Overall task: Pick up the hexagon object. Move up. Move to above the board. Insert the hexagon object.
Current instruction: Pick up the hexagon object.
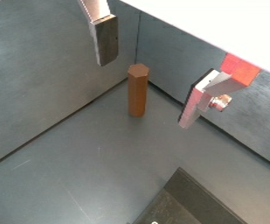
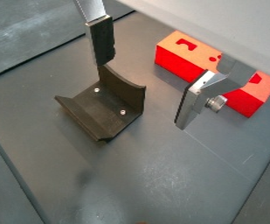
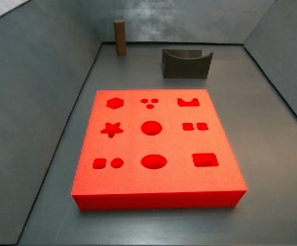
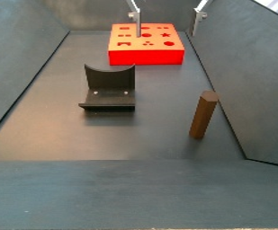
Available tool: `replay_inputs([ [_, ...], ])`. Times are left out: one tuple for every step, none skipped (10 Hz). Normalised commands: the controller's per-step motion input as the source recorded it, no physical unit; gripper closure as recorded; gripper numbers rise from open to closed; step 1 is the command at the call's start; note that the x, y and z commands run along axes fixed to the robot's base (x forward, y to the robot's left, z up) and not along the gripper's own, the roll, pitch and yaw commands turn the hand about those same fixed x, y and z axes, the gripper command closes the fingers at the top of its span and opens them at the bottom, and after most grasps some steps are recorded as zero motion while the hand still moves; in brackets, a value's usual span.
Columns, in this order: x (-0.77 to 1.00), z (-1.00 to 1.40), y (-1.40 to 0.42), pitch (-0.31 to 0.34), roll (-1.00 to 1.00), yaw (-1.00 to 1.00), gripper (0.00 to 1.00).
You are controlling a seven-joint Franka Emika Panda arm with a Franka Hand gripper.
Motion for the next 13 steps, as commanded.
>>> replay_inputs([
  [0.0,0.0,0.0,-0.004,0.0,0.0,0.0],
  [-0.36,0.0,0.2,-0.2,-0.01,0.0,0.0],
  [-0.45,-0.06,0.65,-0.359,-0.14,0.16,0.0],
  [-0.99,-0.49,0.41,-0.331,0.02,0.0,0.0],
  [-0.91,-0.56,0.56,-0.314,0.04,0.0,0.0],
  [-0.84,-0.59,0.62,-0.32,0.04,0.0,0.0],
  [-0.81,-0.56,0.59,-0.344,0.0,0.0,0.0],
  [-0.54,-0.55,0.68,-0.346,0.0,0.15,0.0],
  [-0.58,-0.54,0.61,-0.361,0.0,0.15,0.0],
  [-0.67,-0.46,0.37,-0.411,-0.01,0.04,0.0],
  [0.25,-0.45,0.25,-0.361,-0.13,0.14,0.0],
  [0.47,-0.44,0.11,-0.374,-0.14,0.04,0.0],
  [0.42,-0.47,0.0,-0.373,-0.12,0.0,0.0],
])
